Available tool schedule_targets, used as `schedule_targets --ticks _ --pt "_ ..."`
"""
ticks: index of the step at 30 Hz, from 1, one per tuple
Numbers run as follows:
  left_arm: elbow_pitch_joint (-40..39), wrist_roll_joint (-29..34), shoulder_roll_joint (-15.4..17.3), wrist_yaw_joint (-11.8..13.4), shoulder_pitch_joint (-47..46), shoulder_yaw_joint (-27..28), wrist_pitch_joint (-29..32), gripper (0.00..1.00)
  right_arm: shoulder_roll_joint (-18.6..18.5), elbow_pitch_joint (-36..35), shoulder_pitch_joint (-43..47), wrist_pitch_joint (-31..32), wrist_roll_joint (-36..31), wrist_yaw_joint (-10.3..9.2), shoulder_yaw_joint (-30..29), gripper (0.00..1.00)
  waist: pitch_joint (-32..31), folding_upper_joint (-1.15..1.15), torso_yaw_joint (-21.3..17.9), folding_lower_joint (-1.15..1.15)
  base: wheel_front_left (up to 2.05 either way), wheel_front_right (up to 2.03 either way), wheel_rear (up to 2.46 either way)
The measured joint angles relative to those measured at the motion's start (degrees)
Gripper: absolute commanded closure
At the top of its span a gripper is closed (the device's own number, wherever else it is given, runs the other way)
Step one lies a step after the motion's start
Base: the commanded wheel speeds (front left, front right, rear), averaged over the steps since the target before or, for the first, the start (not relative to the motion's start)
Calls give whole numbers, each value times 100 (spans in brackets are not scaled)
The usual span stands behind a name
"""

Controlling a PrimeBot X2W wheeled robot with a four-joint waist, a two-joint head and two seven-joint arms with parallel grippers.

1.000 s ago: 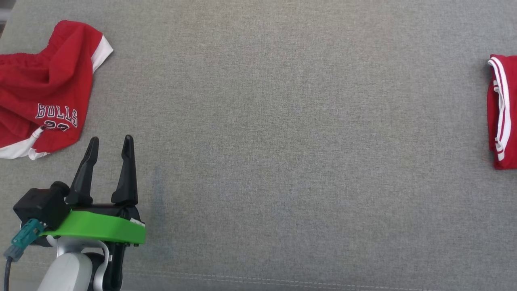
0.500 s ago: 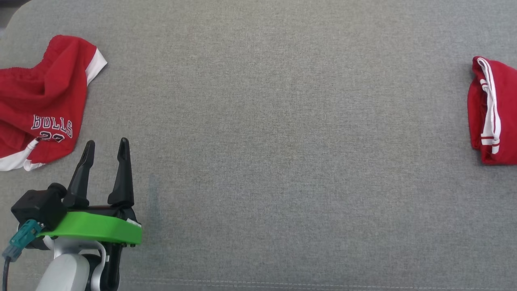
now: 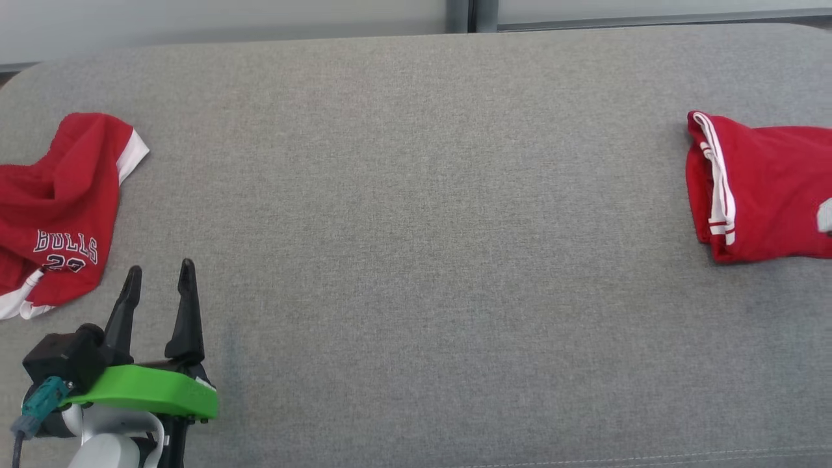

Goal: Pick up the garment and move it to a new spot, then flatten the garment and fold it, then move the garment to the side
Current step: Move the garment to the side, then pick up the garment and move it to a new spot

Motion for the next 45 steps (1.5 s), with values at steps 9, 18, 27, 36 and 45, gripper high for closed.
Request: schedule_targets --ticks 9,18,27,36,45 --pt "321 135 15 15 337 40 -49 0 609 -488 914 -231 -166 -1 356 0 -471 0 -266 0 0 0 0" --pt "459 263 1 16 482 77 -73 0 879 -784 1563 -231 -822 -1 490 0 -797 0 -521 0 0 0 0" --pt "465 315 -35 16 486 2 -94 0 944 -920 2102 -231 -1395 -1 282 0 -936 0 -563 0 0 0 0" --pt "569 315 -66 -35 485 -16 -96 0 1201 -1319 2374 -231 -1714 -1 339 0 -990 0 -356 0 0 0 0" --pt "644 315 -107 -85 486 25 -100 0 1246 -1596 2500 -231 -1923 -1 478 0 -1023 0 -256 0 0 0 0"
